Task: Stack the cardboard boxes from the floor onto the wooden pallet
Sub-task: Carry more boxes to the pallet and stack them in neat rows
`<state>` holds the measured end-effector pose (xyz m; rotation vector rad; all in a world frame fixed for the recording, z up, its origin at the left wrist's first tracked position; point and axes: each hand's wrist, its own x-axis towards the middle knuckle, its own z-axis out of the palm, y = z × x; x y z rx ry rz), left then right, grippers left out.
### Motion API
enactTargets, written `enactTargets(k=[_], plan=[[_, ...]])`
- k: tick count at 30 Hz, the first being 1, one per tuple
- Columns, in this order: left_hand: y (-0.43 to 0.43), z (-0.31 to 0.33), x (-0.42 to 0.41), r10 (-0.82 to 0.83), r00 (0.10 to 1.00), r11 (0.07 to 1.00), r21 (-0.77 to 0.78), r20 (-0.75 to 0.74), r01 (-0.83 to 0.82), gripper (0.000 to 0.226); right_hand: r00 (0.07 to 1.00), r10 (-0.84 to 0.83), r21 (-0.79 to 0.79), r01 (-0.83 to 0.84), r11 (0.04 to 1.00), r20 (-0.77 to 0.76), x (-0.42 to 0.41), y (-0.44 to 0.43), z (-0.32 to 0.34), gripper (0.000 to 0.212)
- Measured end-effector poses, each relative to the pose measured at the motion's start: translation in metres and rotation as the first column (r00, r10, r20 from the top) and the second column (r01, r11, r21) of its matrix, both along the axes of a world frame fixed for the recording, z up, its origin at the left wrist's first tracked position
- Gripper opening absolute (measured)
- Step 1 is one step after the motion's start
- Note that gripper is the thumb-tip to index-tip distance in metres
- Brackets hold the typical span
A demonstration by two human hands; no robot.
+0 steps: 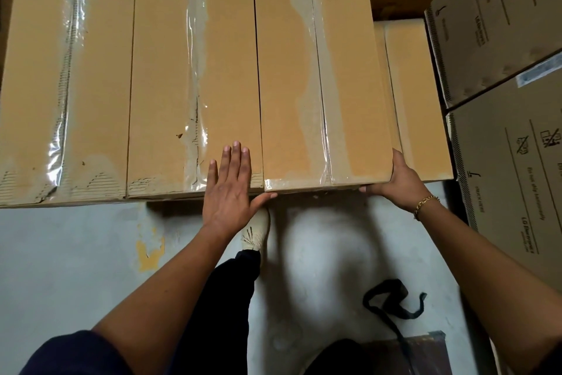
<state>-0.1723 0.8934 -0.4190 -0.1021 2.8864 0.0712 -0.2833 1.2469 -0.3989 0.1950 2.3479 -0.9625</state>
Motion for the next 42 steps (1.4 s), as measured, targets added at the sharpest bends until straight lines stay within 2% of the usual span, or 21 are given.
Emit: enactTargets(k=[21,23,26,28,34,42], plan=[[0.001,-0.008,0.000,0.002,0.998,1.000,-0.029,-0.067,-0.004,0.104,1.000,0.005,0.060,-0.005,0.998,-0.007,-0.009,0.000,-0.007,0.113],[0.002,-0.008,0.000,0.003,0.998,1.000,-0.031,-0.062,-0.005,0.104,1.000,-0.002,0.067,0.001,0.998,0.012,-0.009,0.000,-0.006,0.119],[-0.001,0.001,0.003,-0.003,0.999,1.000,-0.016,-0.033,0.002,0.104,0.999,0.015,0.092,-0.019,0.996,0.047,-0.006,-0.007,0.012,0.141],[-0.007,0.014,0.007,-0.003,1.000,1.000,-0.020,-0.004,0.003,0.105,0.999,0.027,0.101,-0.031,0.994,0.041,-0.002,-0.012,0.030,0.149],[-0.023,0.093,0.030,0.045,0.999,0.999,-0.033,0.031,-0.044,0.103,0.977,0.188,0.193,-0.167,0.967,-0.100,0.024,-0.029,0.110,0.126],[-0.014,0.240,0.116,0.143,0.986,0.989,0.050,-0.081,-0.139,0.096,0.887,0.417,0.199,-0.380,0.903,-0.199,0.096,-0.078,0.241,0.113]])
